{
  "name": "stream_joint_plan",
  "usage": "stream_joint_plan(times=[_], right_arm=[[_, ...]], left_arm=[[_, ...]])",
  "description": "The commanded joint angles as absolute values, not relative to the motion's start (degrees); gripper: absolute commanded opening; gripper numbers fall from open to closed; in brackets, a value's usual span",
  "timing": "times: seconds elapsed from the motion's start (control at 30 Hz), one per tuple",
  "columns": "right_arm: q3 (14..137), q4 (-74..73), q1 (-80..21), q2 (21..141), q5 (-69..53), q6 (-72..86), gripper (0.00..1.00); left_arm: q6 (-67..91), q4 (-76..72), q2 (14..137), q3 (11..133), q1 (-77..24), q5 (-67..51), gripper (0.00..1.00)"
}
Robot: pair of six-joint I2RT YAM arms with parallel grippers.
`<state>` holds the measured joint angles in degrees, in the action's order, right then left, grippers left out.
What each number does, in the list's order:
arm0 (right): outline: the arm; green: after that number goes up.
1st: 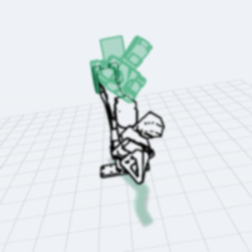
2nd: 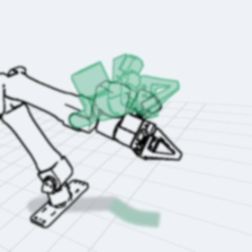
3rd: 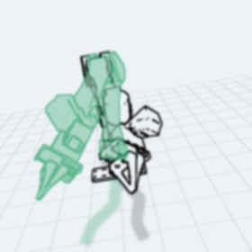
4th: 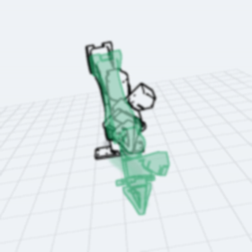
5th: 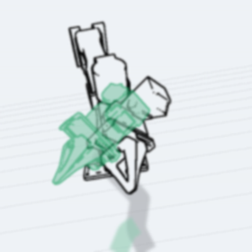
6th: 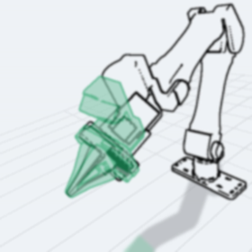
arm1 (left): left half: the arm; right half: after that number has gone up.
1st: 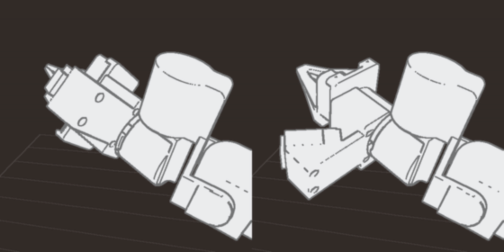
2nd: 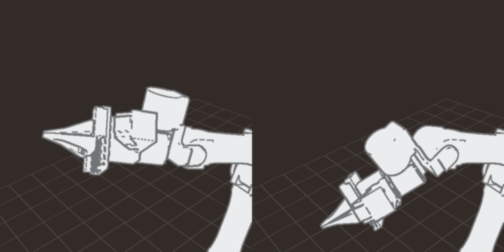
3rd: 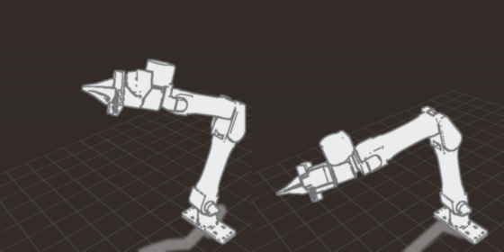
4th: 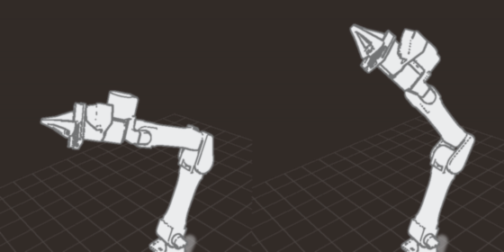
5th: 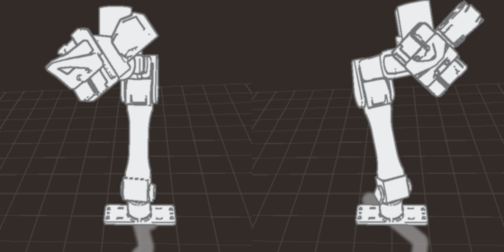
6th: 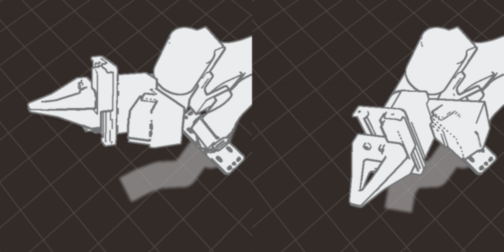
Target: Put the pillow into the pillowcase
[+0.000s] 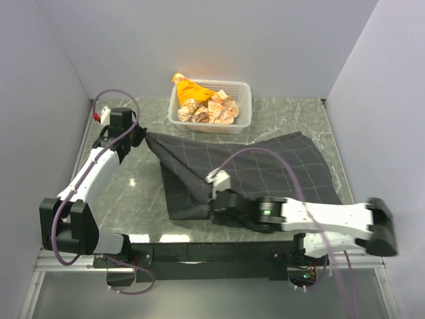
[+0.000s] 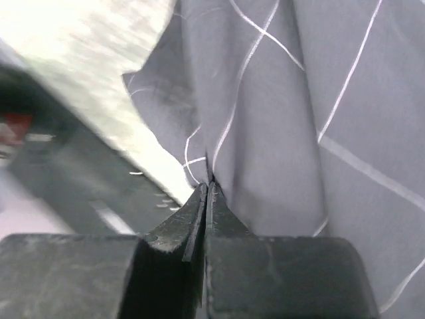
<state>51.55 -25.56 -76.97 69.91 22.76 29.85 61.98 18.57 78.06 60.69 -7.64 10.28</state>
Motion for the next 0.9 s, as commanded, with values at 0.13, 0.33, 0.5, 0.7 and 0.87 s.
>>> stream_joint_plan(times=[0.13,0.33,0.5,0.7,0.87], right_arm=[[41.14,-25.5,-77.08,47.13,10.56,31.29,0.0],[37.26,-22.5,-78.04,52.27,7.02,31.82,0.55],[46.04,-24.17,-78.4,56.77,11.33,29.71,0.72],[61.24,-22.68,-80.41,73.18,12.13,26.37,0.68],[71.97,-23.2,-81.56,91.04,12.04,25.48,0.43]], left_arm=[[53.09,20.82,87.07,73.99,-3.35,11.78,0.01],[52.65,21.81,92.82,77.18,-2.99,7.31,0.48],[52.03,20.65,90.0,73.13,-2.11,7.47,0.63],[54.4,25.31,88.95,71.82,-1.41,11.76,0.6],[56.42,22.86,85.26,62.5,-0.18,9.67,0.61]])
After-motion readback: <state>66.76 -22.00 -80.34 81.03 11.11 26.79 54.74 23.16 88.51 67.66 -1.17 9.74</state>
